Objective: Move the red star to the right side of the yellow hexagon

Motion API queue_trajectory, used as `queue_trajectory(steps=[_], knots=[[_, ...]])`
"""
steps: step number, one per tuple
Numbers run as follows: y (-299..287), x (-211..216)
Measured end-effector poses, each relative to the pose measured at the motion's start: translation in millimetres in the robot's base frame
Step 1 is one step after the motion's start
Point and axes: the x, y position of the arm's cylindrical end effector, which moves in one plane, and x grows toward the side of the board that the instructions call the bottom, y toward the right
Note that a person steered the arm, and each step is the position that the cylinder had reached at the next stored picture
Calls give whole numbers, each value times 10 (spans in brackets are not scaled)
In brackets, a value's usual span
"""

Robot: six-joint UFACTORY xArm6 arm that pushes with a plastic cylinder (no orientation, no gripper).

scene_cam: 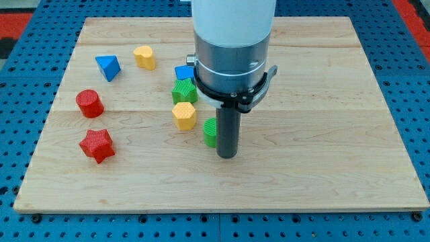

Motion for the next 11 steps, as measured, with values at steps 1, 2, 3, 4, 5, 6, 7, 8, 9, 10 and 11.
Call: queue_trajectory(steps=[1,2,3,4,5,6,7,8,9,10,11], knots=[[-6,-127],[166,166],[-860,788],[-2329,799],[-2275,303],[-2618,76],[-2168,-4],[-1188,36],[-1496,419],[-1323,272],[-1555,-29]])
